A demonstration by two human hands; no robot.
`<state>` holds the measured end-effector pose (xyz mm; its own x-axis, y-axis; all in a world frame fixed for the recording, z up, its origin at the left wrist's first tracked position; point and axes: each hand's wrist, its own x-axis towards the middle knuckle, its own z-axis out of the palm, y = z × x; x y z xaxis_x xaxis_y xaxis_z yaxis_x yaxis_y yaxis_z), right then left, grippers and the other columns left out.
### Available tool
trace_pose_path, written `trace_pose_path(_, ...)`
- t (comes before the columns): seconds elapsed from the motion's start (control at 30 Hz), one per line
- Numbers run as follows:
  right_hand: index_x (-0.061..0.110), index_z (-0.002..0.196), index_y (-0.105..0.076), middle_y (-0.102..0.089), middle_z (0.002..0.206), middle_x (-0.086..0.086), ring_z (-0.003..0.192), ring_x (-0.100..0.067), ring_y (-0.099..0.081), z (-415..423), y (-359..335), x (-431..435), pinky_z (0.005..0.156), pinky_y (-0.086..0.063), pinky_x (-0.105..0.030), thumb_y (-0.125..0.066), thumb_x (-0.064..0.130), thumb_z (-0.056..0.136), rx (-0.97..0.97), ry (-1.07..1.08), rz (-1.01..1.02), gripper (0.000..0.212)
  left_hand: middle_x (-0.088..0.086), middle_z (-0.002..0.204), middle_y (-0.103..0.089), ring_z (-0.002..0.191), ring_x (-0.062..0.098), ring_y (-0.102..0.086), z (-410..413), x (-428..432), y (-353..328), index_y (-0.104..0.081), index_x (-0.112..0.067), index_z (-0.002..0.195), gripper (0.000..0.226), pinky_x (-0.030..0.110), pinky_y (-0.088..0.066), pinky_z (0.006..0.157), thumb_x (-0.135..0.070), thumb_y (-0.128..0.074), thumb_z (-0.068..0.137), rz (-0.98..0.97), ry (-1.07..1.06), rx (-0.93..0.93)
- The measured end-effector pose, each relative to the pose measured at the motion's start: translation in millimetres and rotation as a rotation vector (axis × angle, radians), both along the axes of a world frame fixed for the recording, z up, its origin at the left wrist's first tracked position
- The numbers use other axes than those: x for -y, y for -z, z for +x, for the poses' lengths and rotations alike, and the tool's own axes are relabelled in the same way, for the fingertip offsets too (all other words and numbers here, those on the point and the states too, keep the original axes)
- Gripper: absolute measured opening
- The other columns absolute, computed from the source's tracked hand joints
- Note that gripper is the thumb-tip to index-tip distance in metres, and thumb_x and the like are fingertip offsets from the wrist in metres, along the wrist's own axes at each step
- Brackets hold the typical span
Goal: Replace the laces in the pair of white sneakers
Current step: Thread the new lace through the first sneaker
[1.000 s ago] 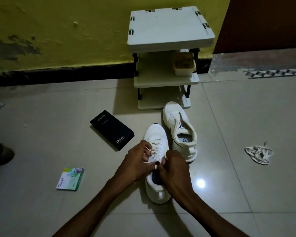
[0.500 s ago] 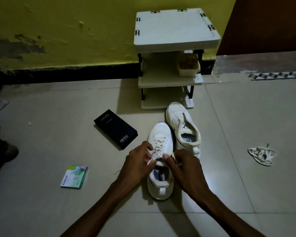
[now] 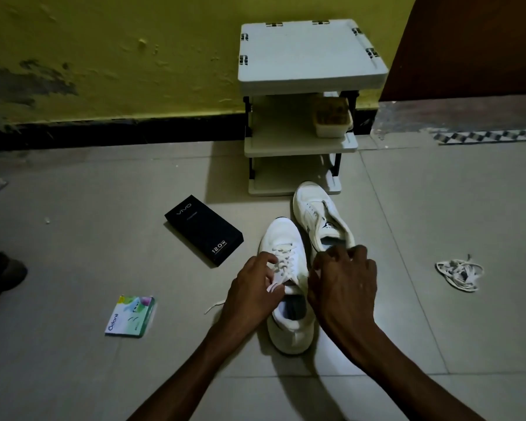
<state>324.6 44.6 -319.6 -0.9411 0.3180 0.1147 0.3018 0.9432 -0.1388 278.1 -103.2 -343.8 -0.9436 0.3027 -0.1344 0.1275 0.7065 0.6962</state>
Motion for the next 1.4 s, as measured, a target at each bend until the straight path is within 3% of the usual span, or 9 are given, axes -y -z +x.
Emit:
trace_pose_path(0.17,0.019,0.110,-0.063,-0.068,0.104,-0.001,0.093,-0.019,-0.064,-10,-3,4,0.068,-0.039,-0.020,-0.065,0.037,0.086,0.102,-0.227,-0.267,0.031,-0.004,0.109,-0.060,0.099,0.015,-0.063,1,-3,5,-0.042,-0.027,0.128,0.063,0.034,-0.051,0.088,-0.036,-0.077,0.076,-0.051,-0.037,0.048)
trace_pose_path(0.37,0.011,0.114,-0.057,-0.066,0.103,-0.007,0.091,-0.025,-0.065,-7,11,8,0.068,-0.037,-0.020,-0.079,0.024,0.068,-0.055,-0.192,-0.339,0.052,0.003,0.121,-0.057,0.111,0.024,-0.058,1,-12,9,-0.032,-0.022,0.132,0.066,0.034,-0.048,0.091,-0.036,-0.071,0.081,-0.169,-0.055,-0.010)
trace_pose_path(0.7,0.010,0.105,-0.055,-0.061,0.095,-0.003,0.076,-0.009,-0.043,-9,14,-5,0.054,-0.023,-0.005,-0.069,0.017,0.080,-0.113,-0.133,-0.468,0.029,-0.003,0.110,-0.062,0.100,0.019,-0.061,-8,-3,3,-0.041,-0.026,0.116,0.045,0.030,-0.051,0.082,-0.021,-0.069,0.080,-0.136,0.025,-0.005)
trace_pose_path(0.9,0.012,0.100,-0.061,-0.064,0.091,-0.001,0.081,-0.018,-0.062,-24,12,-14,0.063,-0.039,-0.018,-0.076,0.019,0.075,0.073,-0.301,-0.498,0.029,-0.001,0.124,-0.053,0.111,0.020,-0.056,-4,-9,6,-0.042,-0.031,0.128,0.048,0.032,-0.047,0.094,-0.029,-0.066,0.086,-0.171,0.017,-0.030)
trace_pose_path(0.97,0.015,0.100,-0.067,-0.067,0.089,0.000,0.079,-0.016,-0.063,-32,13,-22,0.061,-0.039,-0.016,-0.075,0.020,0.077,0.130,-0.340,-0.538,0.025,-0.003,0.124,-0.054,0.110,0.018,-0.057,-2,-7,6,-0.043,-0.029,0.128,0.049,0.030,-0.047,0.092,-0.029,-0.068,0.086,-0.145,-0.006,-0.014)
trace_pose_path(1.1,0.012,0.090,-0.073,-0.064,0.070,0.007,0.064,-0.010,-0.059,-56,11,-32,0.059,-0.051,-0.030,-0.063,0.005,0.080,0.135,-0.354,-0.566,0.016,-0.004,0.117,-0.057,0.105,0.016,-0.058,0,-5,6,-0.044,-0.027,0.124,0.045,0.023,-0.042,0.084,-0.026,-0.068,0.086,-0.116,-0.023,-0.034)
trace_pose_path(1.17,0.018,0.085,-0.075,-0.068,0.073,0.007,0.065,-0.009,-0.062,-73,11,-32,0.061,-0.054,-0.028,-0.063,0.011,0.076,0.204,-0.426,-0.502,0.017,-0.003,0.115,-0.058,0.104,0.017,-0.059,0,-7,4,-0.045,-0.025,0.123,0.044,0.025,-0.042,0.084,-0.025,-0.067,0.085,-0.121,-0.019,-0.054)
trace_pose_path(1.27,0.018,0.080,-0.073,-0.071,0.079,-0.004,0.069,-0.023,-0.067,-93,10,-24,0.066,-0.058,-0.039,-0.058,0.026,0.075,0.355,-0.466,-0.346,0.017,-0.002,0.117,-0.058,0.103,0.018,-0.058,0,-10,1,-0.046,-0.024,0.123,0.042,0.024,-0.042,0.085,-0.024,-0.067,0.086,-0.153,-0.020,-0.062)
trace_pose_path(1.4,0.019,0.079,-0.075,-0.070,0.078,-0.006,0.069,-0.026,-0.067,-106,-2,-18,0.065,-0.058,-0.038,-0.070,0.016,0.074,0.460,-0.533,-0.266,0.008,0.000,0.117,-0.059,0.103,0.020,-0.058,1,-12,1,-0.046,-0.023,0.121,0.042,0.026,-0.044,0.087,-0.021,-0.069,0.086,-0.150,-0.045,-0.046)
